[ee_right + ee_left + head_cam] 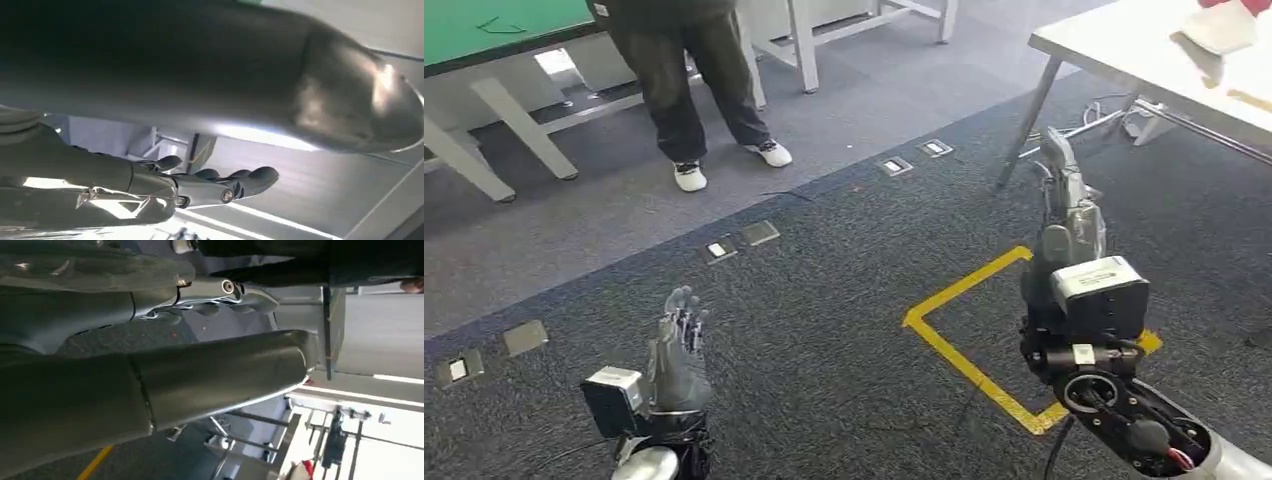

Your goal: Take the parts from the cabinet and place them on the table.

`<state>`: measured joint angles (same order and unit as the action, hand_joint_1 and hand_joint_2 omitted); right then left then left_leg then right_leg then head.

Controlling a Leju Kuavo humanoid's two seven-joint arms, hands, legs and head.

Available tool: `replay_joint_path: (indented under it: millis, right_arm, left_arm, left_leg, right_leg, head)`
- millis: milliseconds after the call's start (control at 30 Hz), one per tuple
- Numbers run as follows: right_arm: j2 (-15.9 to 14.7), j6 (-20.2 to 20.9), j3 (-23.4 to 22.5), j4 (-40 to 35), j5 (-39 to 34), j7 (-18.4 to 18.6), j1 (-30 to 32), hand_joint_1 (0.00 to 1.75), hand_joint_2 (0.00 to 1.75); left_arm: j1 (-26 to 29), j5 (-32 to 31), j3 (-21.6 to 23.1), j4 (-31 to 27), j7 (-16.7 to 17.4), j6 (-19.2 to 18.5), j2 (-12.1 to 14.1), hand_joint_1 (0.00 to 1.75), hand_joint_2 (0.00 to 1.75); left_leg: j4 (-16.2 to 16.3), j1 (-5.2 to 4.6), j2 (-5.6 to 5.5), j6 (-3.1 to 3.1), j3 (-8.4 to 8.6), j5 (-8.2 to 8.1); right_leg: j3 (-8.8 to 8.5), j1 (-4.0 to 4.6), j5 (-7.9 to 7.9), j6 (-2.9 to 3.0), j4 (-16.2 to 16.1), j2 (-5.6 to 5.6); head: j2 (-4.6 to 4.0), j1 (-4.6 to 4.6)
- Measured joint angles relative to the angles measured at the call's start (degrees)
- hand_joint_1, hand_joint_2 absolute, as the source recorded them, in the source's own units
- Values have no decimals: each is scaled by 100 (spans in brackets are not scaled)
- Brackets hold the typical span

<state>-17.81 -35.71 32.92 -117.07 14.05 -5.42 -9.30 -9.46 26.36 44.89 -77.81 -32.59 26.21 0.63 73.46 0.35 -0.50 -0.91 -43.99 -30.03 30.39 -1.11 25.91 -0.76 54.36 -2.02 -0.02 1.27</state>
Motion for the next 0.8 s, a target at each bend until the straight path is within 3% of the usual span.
replay_joint_path:
  millis: [33, 67, 100, 133, 267, 300, 333, 367, 433, 467, 500, 567, 600, 633, 667, 767, 800]
  right_arm:
    - [0, 7, 0, 0, 0, 0, -2, 0, 0]
    - [0, 7, -2, 0, 0, 0, -2, 0, 0]
    - [0, 7, 0, 0, 0, -2, -2, 0, 0]
    - [0, 7, -2, 0, 0, -2, -2, 0, 0]
    - [0, 15, -4, 0, 0, -4, -3, 0, 0]
    - [0, 15, -9, -2, 0, -7, -3, 0, 0]
    - [2, 18, -13, -2, 2, -7, 0, 0, 0]
    - [2, 20, -13, -2, 9, -24, 0, 0, 0]
    - [2, 26, -24, 0, 9, -28, 19, 0, 0]
    - [2, 37, -24, 2, 9, -31, 30, 0, 0]
    - [2, 44, -28, 6, 9, -33, 30, 0, 0]
    - [2, 74, -46, 5, 9, -44, 27, 0, 0]
    - [2, 77, -46, 4, 9, -46, 27, 0, 0]
    - [2, 79, -46, 4, 9, -55, 26, 0, 0]
    - [2, 83, -46, 7, 9, -54, 37, 0, 0]
    - [2, 85, -48, 4, 9, -59, 21, 0, 0]
    - [2, 85, -48, 4, 9, -57, 19, 0, 0]
  left_arm:
    - [1, -9, 0, 0, 6, 13, 2, 0, 0]
    - [0, -15, 0, 0, 11, 17, 2, 0, 0]
    - [-1, -20, 0, -6, 13, 24, 2, 0, 0]
    - [-9, -24, 0, -9, 13, 28, 0, 0, 0]
    - [-8, -31, 2, -9, 15, 37, -2, 0, 0]
    - [-7, -31, 2, -15, 17, 61, -9, 0, 0]
    - [-16, -31, 0, -24, 24, 76, -9, 0, 0]
    - [-25, -31, 0, -28, 31, 83, -13, 0, 0]
    - [-11, -31, 0, -31, 33, 96, -24, 0, 0]
    - [5, -30, 2, -31, 37, 105, -20, 0, 0]
    - [14, -30, 2, -31, 37, 122, -20, 0, 0]
    - [17, -31, 2, -35, 48, 142, -22, 0, 0]
    - [18, -31, 2, -46, 50, 151, -24, 0, 0]
    - [17, -31, 2, -55, 48, 151, -24, 0, 0]
    - [4, -31, 0, -59, 50, 157, -22, 0, 0]
    - [45, -31, 2, -85, 55, 162, -13, 0, 0]
    - [47, -33, 4, -92, 55, 162, -9, 0, 0]
  left_leg:
    - [-354, -1, 7, 20, 181, 209]
    - [-908, -7, 50, 52, 470, 463]
    - [-1440, -23, 190, 91, 764, 669]
    - [-1803, -73, 454, 128, 963, 693]
    - [-1904, -123, 234, 221, 956, 696]
    - [-1967, -66, 184, 266, 1004, 725]
    - [-1978, -69, 143, 280, 1016, 731]
    - [-1978, -62, 96, 308, 1015, 733]
    - [-1975, -63, -23, 317, 1014, 733]
    - [-1972, -65, -93, 318, 1015, 732]
    - [-1969, -64, -154, 317, 1019, 731]
    - [-1953, -53, -301, 306, 1035, 724]
    - [-1932, -46, -368, 285, 1049, 709]
    - [-1914, -36, -423, 259, 1035, 692]
    - [-1847, -68, -478, 233, 979, 697]
    - [-1885, -25, -623, 147, 917, 749]
    - [-1861, -52, -634, 129, 894, 739]
  right_leg:
    - [-11, 6, 8, -2, 0, -57]
    - [-29, 13, 24, -6, 0, -109]
    - [-51, 17, 40, -18, 0, -150]
    - [-56, 47, 58, -46, 3, -182]
    - [-94, 69, 97, -132, -15, -374]
    - [-84, 35, 159, -171, 11, -314]
    - [-35, 24, 293, -184, 196, -75]
    - [140, 24, 512, -192, 581, 67]
    - [625, 20, 927, -221, 1572, 167]
    - [806, 19, 993, -230, 1910, 174]
    - [839, 15, 898, -232, 1915, 175]
    - [551, -6, 381, -223, 1184, 196]
    - [303, -24, 63, -224, 607, 283]
    - [157, -66, -50, -227, 214, 543]
    - [115, -70, -26, -224, 135, 681]
    - [116, -17, 18, -139, 117, 540]
    - [87, -79, -8, -93, 65, 465]
  head:
    - [0, -26]
    - [0, -37]
    - [0, -48]
    - [0, -63]
    - [0, -11]
    - [0, -11]
    - [0, 2]
    - [0, 38]
    - [0, 131]
    - [0, 144]
    - [0, 159]
    - [0, 197]
    - [0, 212]
    - [0, 243]
    - [0, 228]
    - [0, 208]
    - [0, 177]
